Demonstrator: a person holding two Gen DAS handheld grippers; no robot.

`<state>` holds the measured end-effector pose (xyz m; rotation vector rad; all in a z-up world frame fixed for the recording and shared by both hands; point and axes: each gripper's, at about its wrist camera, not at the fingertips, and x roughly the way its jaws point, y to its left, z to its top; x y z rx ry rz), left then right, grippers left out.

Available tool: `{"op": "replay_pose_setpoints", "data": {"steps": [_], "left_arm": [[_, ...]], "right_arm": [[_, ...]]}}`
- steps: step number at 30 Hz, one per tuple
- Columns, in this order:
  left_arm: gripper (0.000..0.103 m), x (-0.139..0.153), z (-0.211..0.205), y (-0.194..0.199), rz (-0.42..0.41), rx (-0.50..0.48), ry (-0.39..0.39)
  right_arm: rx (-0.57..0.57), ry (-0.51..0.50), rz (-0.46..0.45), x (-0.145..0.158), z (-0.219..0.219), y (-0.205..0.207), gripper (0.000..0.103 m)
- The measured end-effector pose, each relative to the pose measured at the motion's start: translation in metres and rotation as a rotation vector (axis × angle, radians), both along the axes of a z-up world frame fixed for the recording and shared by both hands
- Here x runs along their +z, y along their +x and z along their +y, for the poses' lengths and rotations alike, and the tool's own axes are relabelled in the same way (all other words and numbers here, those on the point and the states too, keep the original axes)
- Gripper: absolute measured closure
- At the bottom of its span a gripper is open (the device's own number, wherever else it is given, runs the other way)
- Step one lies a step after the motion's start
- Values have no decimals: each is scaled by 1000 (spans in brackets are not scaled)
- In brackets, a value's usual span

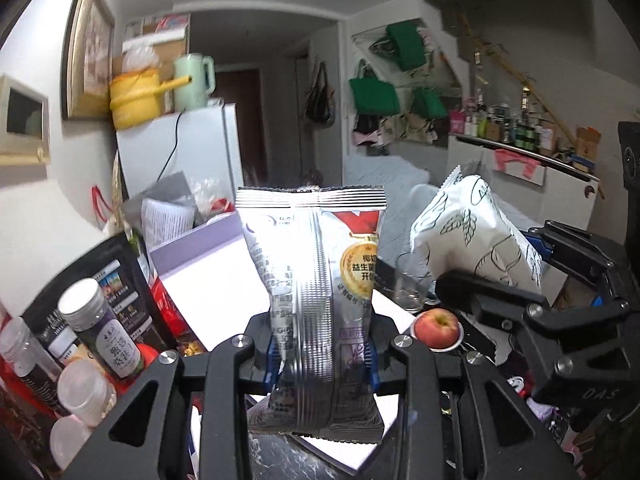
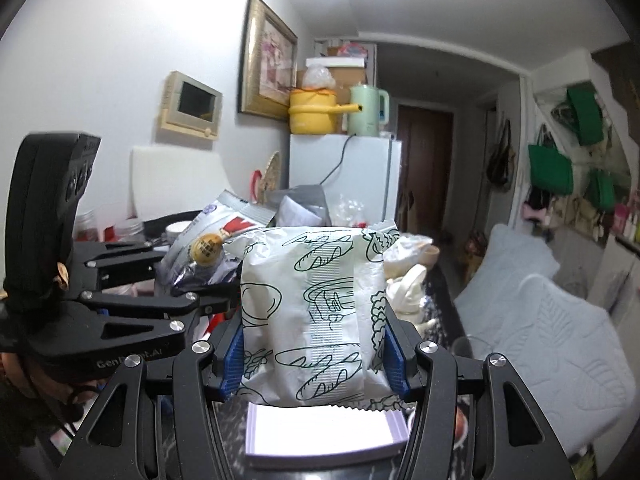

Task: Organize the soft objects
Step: 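Lift both held packets and carry them toward the lavender gift box, then lower the white pouch into the box with the right gripper while the left drops the silver packet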

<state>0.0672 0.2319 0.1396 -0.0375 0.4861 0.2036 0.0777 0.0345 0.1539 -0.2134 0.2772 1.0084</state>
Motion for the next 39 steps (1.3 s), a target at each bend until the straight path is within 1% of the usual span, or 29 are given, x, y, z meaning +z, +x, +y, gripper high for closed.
{"op": "replay_pose_setpoints", "data": {"steps": [2, 4, 9, 12, 16, 20, 25, 30, 35, 37, 39], "left_arm": [[71, -5, 9, 14, 30, 19, -12], [71, -10, 14, 27, 56, 39, -1], [71, -34, 27, 60, 141, 83, 1], [71, -49, 32, 78, 192, 96, 7], [71, -76, 40, 105, 294, 114, 9], [71, -106, 50, 125, 390, 129, -2], [71, -138, 63, 140, 466, 155, -17], [71, -165, 73, 151, 546, 168, -54], [71, -187, 79, 159, 615, 178, -74], [71, -194, 80, 161, 631, 179, -86], [71, -199, 78, 163, 644, 177, -78]], "right_arm": [[-1, -3, 32, -1, 9, 15, 47], [-13, -13, 52, -4, 17, 30, 47], [-59, -55, 38, -15, 46, 62, 47], [-71, -91, 58, -30, 61, 80, 47], [-77, -139, 146, -54, 81, 107, 47], [-100, -194, 168, -76, 98, 124, 47], [-101, -251, 195, -101, 114, 139, 47], [-109, -299, 233, -126, 130, 155, 47], [-124, -334, 281, -154, 139, 173, 47], [-128, -358, 309, -168, 142, 179, 47], [-131, -369, 346, -177, 143, 184, 47]]}}
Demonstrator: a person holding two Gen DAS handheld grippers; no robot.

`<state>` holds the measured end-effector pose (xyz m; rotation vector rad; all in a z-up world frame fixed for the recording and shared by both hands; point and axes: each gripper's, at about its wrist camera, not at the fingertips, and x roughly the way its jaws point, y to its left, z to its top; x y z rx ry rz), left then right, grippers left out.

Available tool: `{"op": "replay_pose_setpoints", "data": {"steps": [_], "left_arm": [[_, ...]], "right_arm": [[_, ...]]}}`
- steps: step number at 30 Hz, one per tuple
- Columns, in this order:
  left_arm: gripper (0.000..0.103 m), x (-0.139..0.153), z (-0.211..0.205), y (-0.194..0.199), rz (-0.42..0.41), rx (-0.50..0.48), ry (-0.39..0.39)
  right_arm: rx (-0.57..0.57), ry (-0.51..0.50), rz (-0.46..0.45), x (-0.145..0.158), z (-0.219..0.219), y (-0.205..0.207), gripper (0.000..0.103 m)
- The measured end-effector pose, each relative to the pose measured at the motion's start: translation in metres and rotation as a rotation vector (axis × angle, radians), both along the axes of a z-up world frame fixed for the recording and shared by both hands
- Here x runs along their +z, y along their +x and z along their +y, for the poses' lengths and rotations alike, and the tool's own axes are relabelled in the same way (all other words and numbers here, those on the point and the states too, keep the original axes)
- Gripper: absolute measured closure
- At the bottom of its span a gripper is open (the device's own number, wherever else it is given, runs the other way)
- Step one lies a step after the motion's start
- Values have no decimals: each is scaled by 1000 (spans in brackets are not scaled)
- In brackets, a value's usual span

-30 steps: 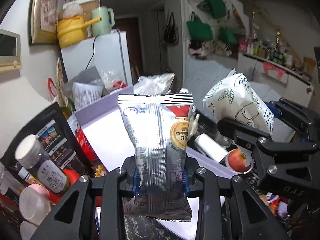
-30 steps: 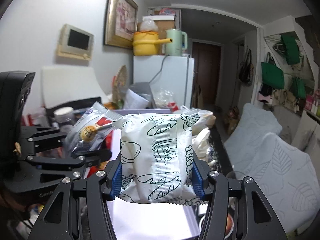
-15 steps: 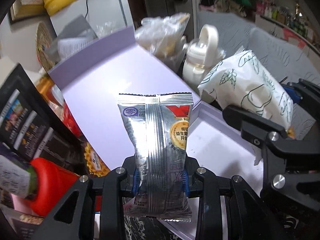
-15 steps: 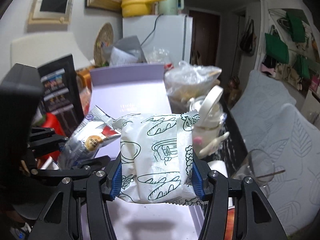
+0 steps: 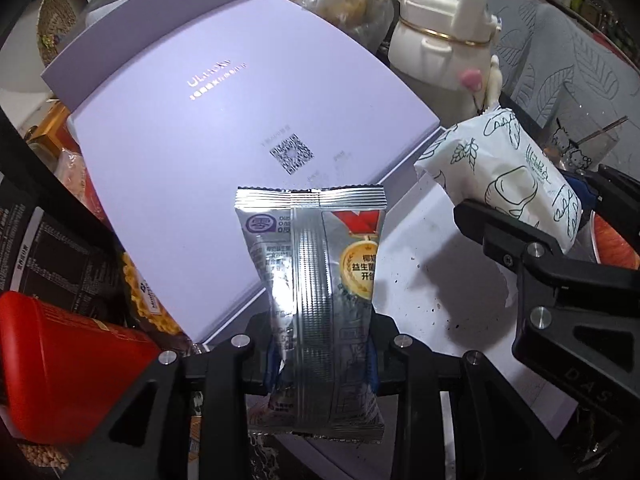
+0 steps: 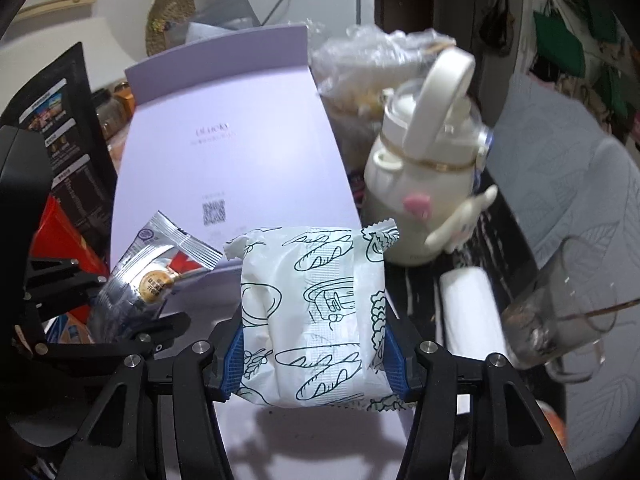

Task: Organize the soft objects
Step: 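Lower the white pouch into the box with the right gripper while the left drops the silver packet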

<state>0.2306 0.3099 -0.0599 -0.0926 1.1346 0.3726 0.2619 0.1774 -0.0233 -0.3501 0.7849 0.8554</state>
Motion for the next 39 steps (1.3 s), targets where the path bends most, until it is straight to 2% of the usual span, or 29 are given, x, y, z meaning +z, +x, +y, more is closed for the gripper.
{"op": "replay_pose_setpoints", "data": {"steps": [2, 6, 13, 17, 23, 24, 25, 28, 29, 34, 39], "left_arm": [[71, -5, -2, 2, 12, -6, 2], [71, -13, 1, 6, 32, 14, -42], [71, -21, -6, 16, 75, 9, -36], [71, -23, 0, 22, 66, 15, -44], [68, -16, 12, 15, 46, 38, -41], [67, -12, 11, 14, 41, 41, -33], [60, -8, 12, 13, 36, 47, -19], [31, 4, 9, 9, 10, 51, 10], [27, 9, 9, 7, -6, 52, 21], [27, 35, 8, -1, -55, 56, 46], [27, 65, 4, -13, -122, 60, 52]], "right_arm": [[-8, -3, 41, -9, -1, 5, 47], [-16, -48, 55, -21, 2, 8, 47], [-32, -66, 105, -36, 3, 16, 46], [-32, -68, 106, -36, 4, 18, 45], [-24, -53, 85, -28, 3, 13, 34], [-28, -50, 78, -25, 2, 11, 33], [-33, -51, 73, -24, 2, 10, 33], [-41, -59, 62, -17, 0, 8, 33], [-48, -56, 59, -13, -2, 7, 33], [-70, -20, 67, 3, -12, 6, 33], [-77, 8, 30, 30, -21, 0, 33]]}}
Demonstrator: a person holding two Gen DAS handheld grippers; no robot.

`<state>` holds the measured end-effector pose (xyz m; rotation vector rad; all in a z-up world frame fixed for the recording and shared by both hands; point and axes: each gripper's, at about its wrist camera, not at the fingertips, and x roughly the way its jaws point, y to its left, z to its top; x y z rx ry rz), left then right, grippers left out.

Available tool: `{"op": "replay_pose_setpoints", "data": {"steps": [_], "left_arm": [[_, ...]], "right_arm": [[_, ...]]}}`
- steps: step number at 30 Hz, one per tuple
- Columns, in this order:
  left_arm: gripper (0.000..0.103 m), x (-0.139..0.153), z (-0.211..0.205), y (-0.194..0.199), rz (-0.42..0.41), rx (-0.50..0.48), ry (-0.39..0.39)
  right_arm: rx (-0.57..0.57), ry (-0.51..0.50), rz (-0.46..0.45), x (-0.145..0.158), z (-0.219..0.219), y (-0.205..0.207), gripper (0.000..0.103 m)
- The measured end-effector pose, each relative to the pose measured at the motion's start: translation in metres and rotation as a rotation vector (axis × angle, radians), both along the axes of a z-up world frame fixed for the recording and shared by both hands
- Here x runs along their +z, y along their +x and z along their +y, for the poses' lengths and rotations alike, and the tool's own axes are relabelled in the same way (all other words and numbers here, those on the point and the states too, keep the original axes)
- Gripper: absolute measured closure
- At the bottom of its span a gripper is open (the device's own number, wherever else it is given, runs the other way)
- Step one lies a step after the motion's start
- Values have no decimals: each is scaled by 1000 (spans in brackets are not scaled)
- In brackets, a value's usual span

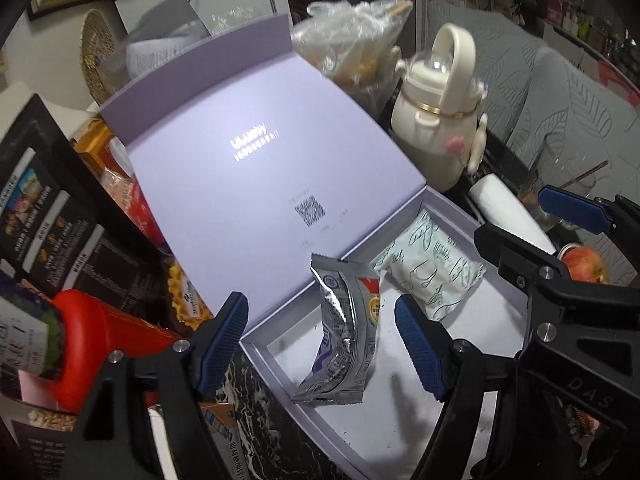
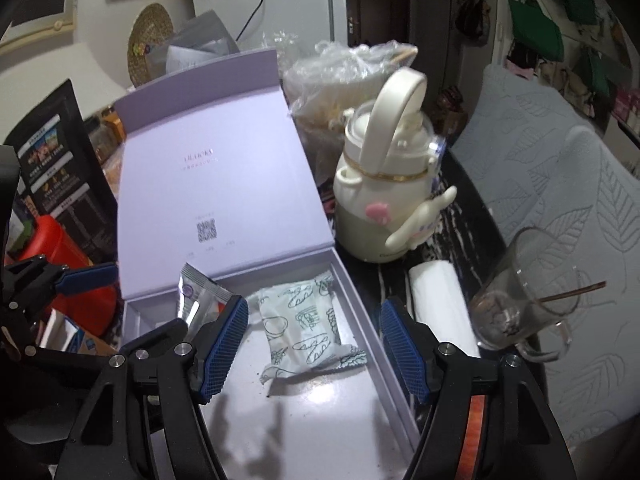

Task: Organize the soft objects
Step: 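Lower the white pouch into the box with the right gripper while the left drops the silver packet, then withdraw both grippers from the box back toward the remaining items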

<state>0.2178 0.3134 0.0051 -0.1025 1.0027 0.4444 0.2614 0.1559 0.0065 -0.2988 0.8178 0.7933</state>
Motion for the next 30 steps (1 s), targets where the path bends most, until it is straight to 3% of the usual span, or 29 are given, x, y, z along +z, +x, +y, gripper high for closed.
{"op": "replay_pose_setpoints", "data": {"steps": [12, 17, 22, 30], "left_arm": [[27, 94, -29, -57, -194, 3, 69], [27, 127, -48, -91, -274, -4, 103], [27, 144, -72, -120, -321, -25, 135], [21, 155, -116, -175, -389, -79, 172]], "right_arm": [[12, 76, -155, 90, -32, -31, 33], [25, 112, -241, 132, -59, -57, 28], [34, 140, -321, 163, -90, -89, 28], [24, 182, -338, 181, -140, -129, 23]]}}
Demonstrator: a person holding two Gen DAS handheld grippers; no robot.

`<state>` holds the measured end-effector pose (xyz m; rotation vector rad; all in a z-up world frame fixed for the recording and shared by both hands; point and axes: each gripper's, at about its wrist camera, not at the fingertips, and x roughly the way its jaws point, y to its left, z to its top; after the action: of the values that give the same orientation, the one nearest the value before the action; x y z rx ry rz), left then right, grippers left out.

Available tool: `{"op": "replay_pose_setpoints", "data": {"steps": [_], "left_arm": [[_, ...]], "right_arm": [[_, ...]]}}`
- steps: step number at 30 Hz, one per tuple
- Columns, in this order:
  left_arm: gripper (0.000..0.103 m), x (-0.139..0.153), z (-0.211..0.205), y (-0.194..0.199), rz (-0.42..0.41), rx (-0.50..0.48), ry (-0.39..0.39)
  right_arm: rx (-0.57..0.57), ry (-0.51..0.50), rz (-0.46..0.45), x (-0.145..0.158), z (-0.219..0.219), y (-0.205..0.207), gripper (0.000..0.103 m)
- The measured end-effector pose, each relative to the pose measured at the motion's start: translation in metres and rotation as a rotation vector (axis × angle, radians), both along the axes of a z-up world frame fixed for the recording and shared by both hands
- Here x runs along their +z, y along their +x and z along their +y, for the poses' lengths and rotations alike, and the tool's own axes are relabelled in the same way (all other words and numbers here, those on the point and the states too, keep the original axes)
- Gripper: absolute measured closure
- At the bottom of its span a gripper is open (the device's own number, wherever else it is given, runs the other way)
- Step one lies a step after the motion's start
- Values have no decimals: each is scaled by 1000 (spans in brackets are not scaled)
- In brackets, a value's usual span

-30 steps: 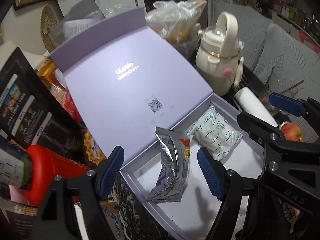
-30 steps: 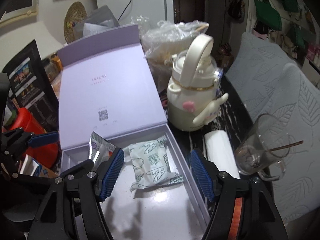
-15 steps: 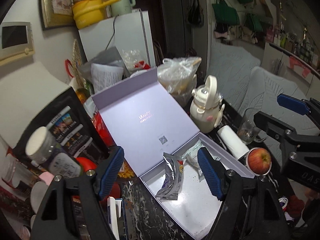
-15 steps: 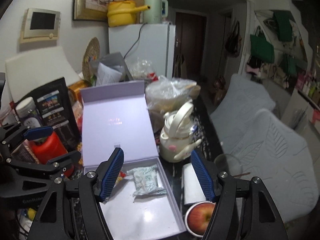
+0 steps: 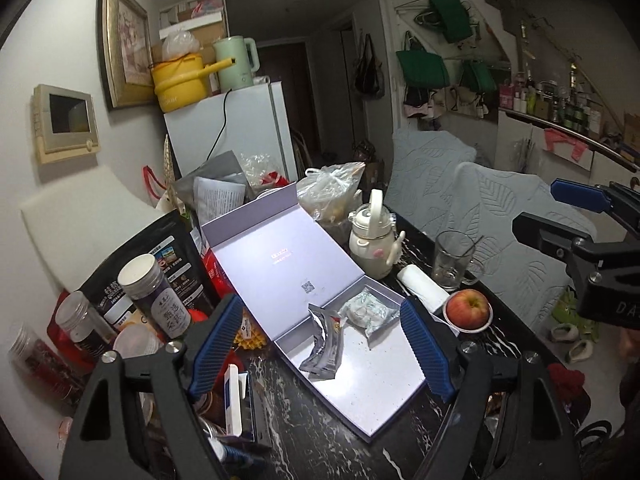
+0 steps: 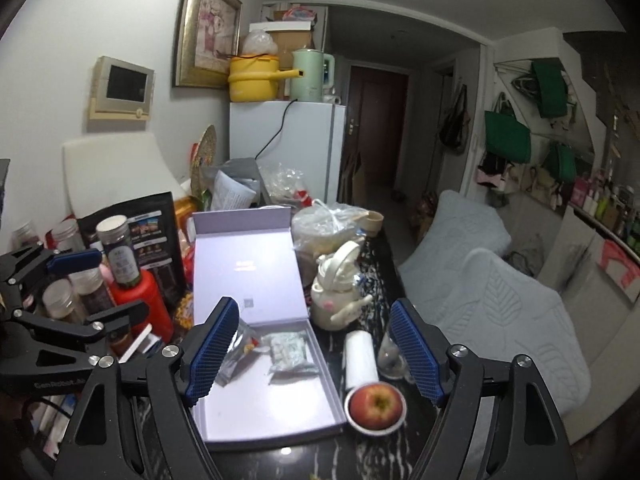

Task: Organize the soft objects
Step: 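Withdraw both grippers from the box back toward the remaining items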

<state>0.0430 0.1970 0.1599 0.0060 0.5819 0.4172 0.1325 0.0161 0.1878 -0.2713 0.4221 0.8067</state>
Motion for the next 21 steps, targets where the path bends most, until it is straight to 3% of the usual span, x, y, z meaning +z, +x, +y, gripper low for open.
{"op": "replay_pose_setpoints", "data": {"steps": [8, 14, 21], "left_arm": [[20, -14, -46, -37, -10, -88, 17], [20, -34, -77, -57, -1, -156, 15], [20, -59, -109, -78, 19, -233, 9]], "right_arm": [[-11, 23, 2, -11, -56, -42, 17], [-29, 4, -22, -33, -88, -78, 17], [-53, 22, 21, -63, -121, -108, 17]]}}
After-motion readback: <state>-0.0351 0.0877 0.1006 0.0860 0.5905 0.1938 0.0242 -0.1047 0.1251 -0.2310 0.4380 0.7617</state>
